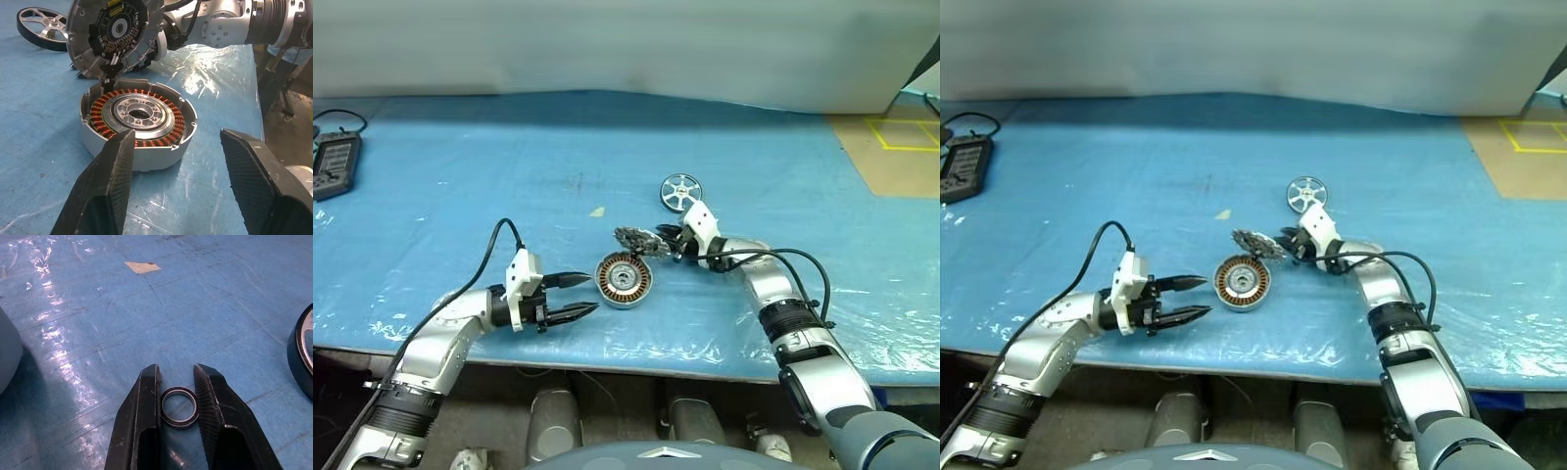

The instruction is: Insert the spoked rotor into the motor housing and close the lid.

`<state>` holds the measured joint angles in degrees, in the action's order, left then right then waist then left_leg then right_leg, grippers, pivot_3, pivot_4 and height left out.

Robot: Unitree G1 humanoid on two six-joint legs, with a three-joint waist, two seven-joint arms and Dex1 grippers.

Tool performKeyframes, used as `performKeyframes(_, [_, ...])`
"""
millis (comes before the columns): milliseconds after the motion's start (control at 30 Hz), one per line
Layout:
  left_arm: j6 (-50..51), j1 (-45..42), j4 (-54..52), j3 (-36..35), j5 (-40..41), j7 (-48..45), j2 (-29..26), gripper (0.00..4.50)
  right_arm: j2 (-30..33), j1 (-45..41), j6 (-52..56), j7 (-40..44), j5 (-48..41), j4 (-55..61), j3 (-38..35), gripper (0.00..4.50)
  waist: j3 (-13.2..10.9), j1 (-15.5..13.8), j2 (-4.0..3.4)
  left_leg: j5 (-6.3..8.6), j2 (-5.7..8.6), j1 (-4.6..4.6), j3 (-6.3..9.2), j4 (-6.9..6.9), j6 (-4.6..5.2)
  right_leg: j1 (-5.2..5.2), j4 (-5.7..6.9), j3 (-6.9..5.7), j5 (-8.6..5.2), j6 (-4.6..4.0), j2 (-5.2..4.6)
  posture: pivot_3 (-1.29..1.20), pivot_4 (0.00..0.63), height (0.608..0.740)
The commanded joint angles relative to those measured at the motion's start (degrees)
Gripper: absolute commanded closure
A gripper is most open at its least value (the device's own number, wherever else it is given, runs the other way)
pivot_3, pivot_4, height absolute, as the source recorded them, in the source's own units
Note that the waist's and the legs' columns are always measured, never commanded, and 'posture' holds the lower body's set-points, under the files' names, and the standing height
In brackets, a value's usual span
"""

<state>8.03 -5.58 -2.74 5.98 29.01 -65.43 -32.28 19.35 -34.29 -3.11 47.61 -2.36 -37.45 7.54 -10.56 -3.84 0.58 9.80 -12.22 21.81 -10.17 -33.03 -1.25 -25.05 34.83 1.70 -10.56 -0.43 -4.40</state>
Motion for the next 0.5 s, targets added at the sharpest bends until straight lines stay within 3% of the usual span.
performKeyframes(33, [-0.2,-0.2,-0.8,-1.6,0.1,-0.2,0.0,1.59,1.7,1.6,0.2,0.0,0.7,0.2,-0.3,3.90,0.0,-0.1,0.00,0.00,0.00,0.00,0.00,0.00,0.00,0.00,0.00,0.00,0.00,0.00,0.00,0.00,0.150,0.740])
performKeyframes(233, [0.1,-0.6,-0.6,-1.7,0.1,-0.6,0.1,1.59,3.0,3.7,2.3,0.6,-1.6,5.1,-1.9,3.90,0.0,-0.1,0.00,0.00,0.00,0.02,0.00,0.02,0.00,0.00,-0.06,0.01,0.00,0.00,0.00,0.00,0.150,0.740])
performKeyframes(500, [-1.2,-1.3,1.9,-1.9,-0.6,-2.0,0.3,1.59,8.6,11.1,8.7,0.2,-4.9,20.1,-6.0,3.90,0.0,-0.1,0.00,0.00,0.01,0.11,-0.02,0.20,0.00,-0.09,-0.20,0.01,-0.01,0.02,0.01,0.00,0.150,0.740])
